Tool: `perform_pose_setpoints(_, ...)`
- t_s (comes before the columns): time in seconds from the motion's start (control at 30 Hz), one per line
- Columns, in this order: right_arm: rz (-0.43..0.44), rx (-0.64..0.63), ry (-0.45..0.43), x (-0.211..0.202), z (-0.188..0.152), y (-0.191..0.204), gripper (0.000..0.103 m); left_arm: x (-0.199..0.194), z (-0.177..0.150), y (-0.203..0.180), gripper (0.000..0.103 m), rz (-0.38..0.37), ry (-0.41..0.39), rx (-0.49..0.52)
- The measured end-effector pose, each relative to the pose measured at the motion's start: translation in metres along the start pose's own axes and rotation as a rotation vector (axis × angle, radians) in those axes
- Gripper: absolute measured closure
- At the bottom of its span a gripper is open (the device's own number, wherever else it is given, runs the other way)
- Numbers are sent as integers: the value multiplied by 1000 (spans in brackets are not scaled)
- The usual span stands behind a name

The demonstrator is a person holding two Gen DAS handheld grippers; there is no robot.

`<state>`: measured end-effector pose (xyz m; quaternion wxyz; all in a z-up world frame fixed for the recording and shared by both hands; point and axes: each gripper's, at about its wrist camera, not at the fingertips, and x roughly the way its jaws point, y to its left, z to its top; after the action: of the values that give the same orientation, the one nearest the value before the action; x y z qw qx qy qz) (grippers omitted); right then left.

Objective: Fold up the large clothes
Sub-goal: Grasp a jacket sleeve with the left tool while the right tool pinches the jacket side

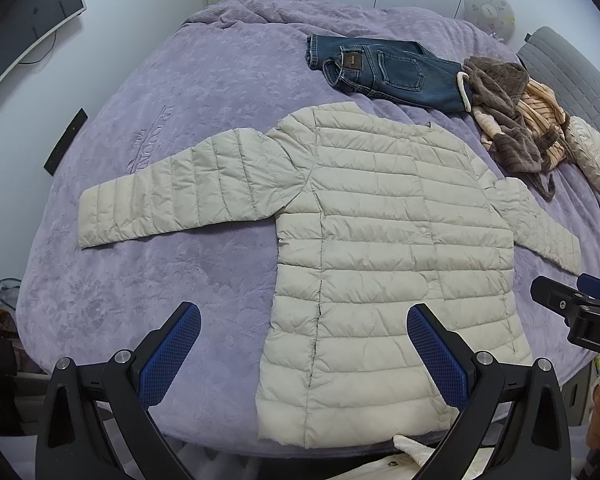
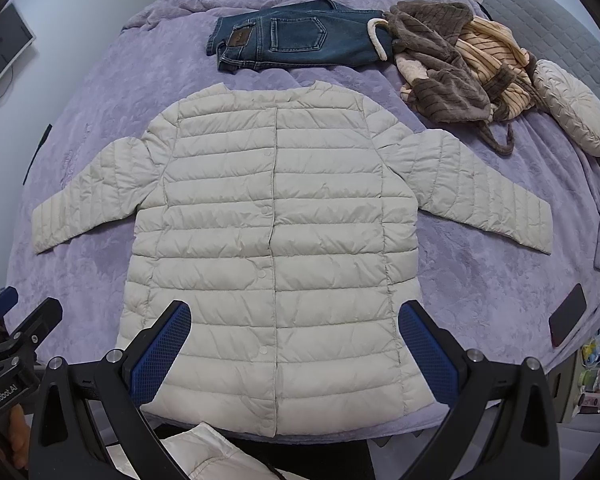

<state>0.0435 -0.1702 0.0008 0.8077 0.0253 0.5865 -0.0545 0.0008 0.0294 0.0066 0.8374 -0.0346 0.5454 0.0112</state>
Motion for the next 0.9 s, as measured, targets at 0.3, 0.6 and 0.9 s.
perform_pose_setpoints(0.3, -9, -32, 10, 8, 12, 8, 0, 13, 4, 27, 0, -20, 23, -72)
perform_pose_setpoints(0.6, 113, -49, 21, 29, 35, 27, 0, 52, 7, 81, 0, 7, 54, -206)
perform_pose_setpoints(0.9, 215, -203, 110, 73, 49, 92, 0, 100, 9, 149, 0, 87, 71, -332)
